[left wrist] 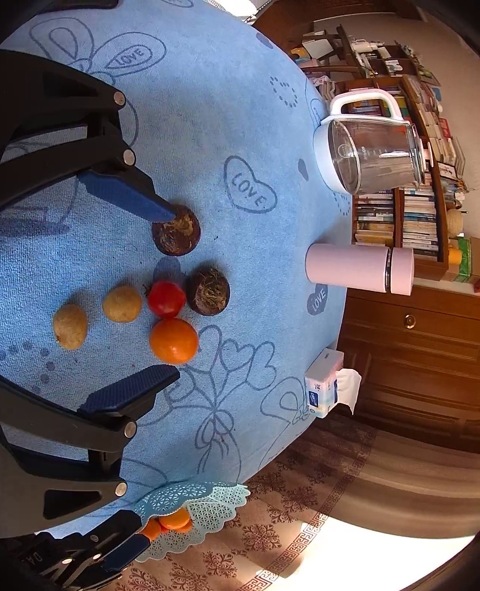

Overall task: Organize fruits
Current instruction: 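Grasp a dark brown round fruit with the left gripper while the right grasps a tangerine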

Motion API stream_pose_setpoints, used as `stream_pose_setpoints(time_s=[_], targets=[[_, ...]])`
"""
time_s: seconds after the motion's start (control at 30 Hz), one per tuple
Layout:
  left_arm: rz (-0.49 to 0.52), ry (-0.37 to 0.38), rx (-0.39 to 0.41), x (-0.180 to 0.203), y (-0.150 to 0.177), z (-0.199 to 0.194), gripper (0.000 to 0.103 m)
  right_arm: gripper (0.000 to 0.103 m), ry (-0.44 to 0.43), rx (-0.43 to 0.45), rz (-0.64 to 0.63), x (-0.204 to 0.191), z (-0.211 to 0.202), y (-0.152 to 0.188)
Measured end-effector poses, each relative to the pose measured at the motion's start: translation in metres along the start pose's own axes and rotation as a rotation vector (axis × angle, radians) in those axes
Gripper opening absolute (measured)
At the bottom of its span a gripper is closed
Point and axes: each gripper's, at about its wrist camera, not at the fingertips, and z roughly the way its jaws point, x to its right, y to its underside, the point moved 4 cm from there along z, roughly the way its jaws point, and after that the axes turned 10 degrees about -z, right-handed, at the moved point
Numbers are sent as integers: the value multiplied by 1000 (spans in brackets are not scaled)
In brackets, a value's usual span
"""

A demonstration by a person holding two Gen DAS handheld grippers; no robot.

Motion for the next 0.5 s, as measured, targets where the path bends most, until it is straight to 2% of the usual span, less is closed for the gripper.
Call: stream_pose_setpoints(time_s=[0.4, 0.5], targets=[[-53, -74, -13, -47, -4, 16, 79, 75, -38, -30, -28, -18, 10, 4], [-46, -72, -29, -49, -5, 22, 73, 75, -51, -38, -42, -25, 12, 5]])
